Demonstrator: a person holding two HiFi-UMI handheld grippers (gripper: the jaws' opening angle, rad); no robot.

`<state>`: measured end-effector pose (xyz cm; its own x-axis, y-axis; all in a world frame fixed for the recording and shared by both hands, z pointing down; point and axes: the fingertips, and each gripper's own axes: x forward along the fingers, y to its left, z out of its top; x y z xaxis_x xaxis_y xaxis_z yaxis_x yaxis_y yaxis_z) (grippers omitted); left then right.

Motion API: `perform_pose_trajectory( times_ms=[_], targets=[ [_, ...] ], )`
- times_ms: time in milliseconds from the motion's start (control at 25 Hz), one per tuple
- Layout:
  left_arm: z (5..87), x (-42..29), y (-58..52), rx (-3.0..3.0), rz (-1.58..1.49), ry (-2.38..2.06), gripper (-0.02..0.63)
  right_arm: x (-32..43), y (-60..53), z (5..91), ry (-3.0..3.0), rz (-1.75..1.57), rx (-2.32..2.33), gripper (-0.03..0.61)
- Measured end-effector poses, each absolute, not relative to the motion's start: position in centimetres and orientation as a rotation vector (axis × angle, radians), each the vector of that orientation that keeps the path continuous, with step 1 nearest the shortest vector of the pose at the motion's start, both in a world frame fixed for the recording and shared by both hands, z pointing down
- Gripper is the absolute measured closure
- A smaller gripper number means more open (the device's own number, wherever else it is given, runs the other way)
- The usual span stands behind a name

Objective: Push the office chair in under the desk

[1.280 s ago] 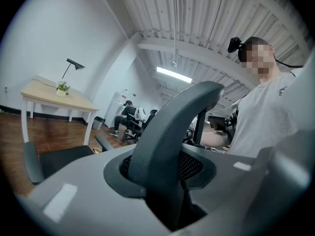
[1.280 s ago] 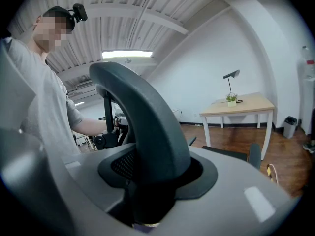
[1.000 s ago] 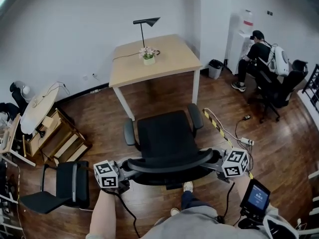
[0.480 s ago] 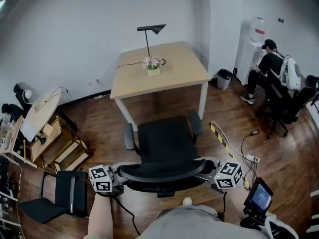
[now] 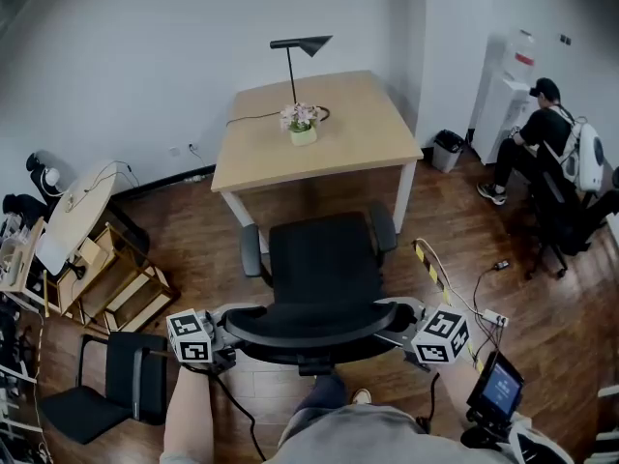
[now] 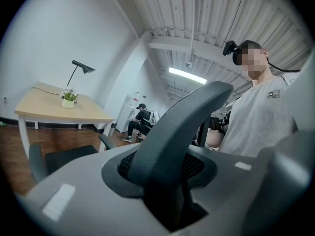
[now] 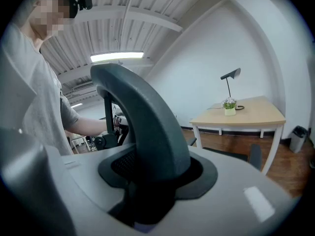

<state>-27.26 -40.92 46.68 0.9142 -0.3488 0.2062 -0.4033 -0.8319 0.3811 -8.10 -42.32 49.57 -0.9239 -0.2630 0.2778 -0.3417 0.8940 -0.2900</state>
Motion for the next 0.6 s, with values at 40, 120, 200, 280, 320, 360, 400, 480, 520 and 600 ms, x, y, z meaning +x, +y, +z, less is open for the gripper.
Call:
perform_pose_trajectory(
  times_ms=[40,120,200,280,320,360,400,480,520,600],
  targets=[
    [46.5,-27.3,-41.9,2.657,0.175,-0.548,0.44,-8.2,-43.3,49.4,-2.832,0.49,0.46,0.367],
    [46.4,-27.5,-43.8,2.671,0.171,-0.542,0.44,-8.3,-45.1,49.3,-2.835,0.487,0.467,0.367],
    [46.4,-27.6,-45.4,2.681,0.167,-0.53,0.445,-8.5,-46.6,49.4,-2.833,0.493,0.473,0.365],
    [46.5,-28.0,-46.9,2.685,0.162,-0.523,0.446,-8.8,-48.0,49.5,-2.828,0.5,0.479,0.365],
    [46.5,-28.2,-47.7,2.686,0.162,-0.521,0.446,-9.0,-48.7,49.6,-2.825,0.505,0.48,0.367],
    [46.6,-28.4,-48.5,2.687,0.162,-0.519,0.446,-9.2,-49.5,49.6,-2.822,0.509,0.479,0.367],
    [46.6,-28.6,-49.4,2.688,0.162,-0.515,0.446,-9.4,-50.3,49.6,-2.819,0.512,0.476,0.367],
    [46.5,-29.0,-51.1,2.689,0.163,-0.504,0.448,-9.8,-52.1,49.6,-2.813,0.518,0.463,0.368],
    [46.5,-29.2,-52.0,2.688,0.163,-0.497,0.449,-10.0,-52.9,49.6,-2.811,0.52,0.454,0.37],
    [46.5,-29.5,-53.6,2.687,0.161,-0.478,0.452,-10.3,-54.5,49.5,-2.809,0.521,0.443,0.371]
  ],
)
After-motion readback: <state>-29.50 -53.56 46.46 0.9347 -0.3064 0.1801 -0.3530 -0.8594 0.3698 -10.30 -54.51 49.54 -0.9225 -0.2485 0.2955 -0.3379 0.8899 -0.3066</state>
